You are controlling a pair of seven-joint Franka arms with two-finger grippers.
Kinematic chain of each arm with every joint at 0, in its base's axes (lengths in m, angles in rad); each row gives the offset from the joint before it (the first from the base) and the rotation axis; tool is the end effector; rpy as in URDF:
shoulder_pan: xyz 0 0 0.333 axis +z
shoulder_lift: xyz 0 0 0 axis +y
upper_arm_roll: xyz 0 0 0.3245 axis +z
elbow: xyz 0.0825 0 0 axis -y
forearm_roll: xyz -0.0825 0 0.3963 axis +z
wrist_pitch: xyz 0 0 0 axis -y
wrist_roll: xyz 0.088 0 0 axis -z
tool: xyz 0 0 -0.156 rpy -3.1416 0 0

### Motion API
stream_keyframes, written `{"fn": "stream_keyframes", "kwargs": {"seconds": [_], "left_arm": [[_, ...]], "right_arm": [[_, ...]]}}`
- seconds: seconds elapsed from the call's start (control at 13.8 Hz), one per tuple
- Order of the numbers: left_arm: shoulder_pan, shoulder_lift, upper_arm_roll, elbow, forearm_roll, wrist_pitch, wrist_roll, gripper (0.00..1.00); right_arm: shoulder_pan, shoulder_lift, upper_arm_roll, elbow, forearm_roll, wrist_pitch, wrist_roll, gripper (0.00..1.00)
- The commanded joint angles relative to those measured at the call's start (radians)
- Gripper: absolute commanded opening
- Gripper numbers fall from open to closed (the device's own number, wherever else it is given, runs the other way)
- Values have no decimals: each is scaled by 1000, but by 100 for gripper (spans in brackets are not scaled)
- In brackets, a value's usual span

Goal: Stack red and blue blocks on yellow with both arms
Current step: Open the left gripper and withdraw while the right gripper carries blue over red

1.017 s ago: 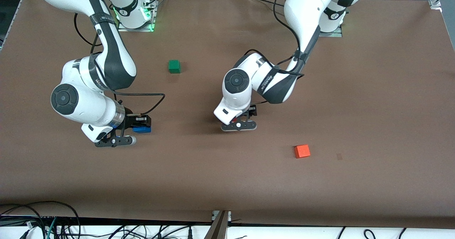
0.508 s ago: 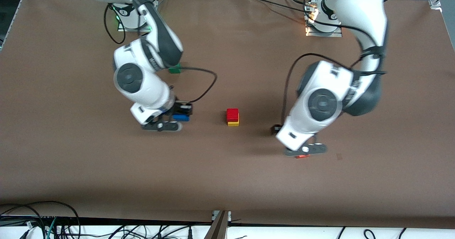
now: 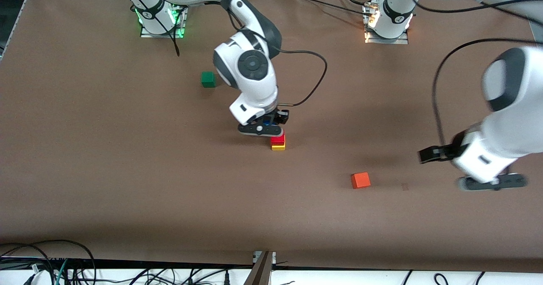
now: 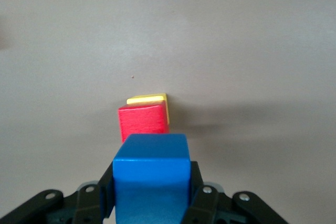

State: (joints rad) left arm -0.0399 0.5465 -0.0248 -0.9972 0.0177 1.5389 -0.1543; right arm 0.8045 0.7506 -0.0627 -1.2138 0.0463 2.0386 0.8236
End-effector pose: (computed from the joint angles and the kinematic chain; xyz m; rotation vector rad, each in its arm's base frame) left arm 0.7192 -0.0390 0.5042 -3.1329 -0.1469 0.0065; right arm 0.5633 0.5377 0.2899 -3.0846 0.1276 -0.0827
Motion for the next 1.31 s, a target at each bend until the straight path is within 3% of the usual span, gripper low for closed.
{"fn": "stream_keyframes", "kwargs": {"seconds": [0.0, 0.51, 0.8, 0.94, 1.09, 1.23], "left_arm": [[46, -127, -6, -90, -8, -36, 73, 100], [86, -367, -6, -409, -10, -36, 108, 100], [72, -346, -11, -406, -9, -42, 95, 100], [63, -344, -17, -406, -8, -42, 90, 100], [63, -344, -17, -406, -8, -42, 91, 100], [69, -344, -15, -406, -8, -42, 93, 100]], "right_arm": [[12, 44, -14, 62, -26, 14, 9, 29], [35, 81, -14, 60, -66, 55, 11, 33], [38, 85, -14, 62, -69, 60, 12, 37], [39, 87, -16, 60, -69, 68, 14, 45], [39, 93, -16, 60, -69, 69, 14, 64], [38, 92, -16, 60, -69, 77, 12, 70]]}}
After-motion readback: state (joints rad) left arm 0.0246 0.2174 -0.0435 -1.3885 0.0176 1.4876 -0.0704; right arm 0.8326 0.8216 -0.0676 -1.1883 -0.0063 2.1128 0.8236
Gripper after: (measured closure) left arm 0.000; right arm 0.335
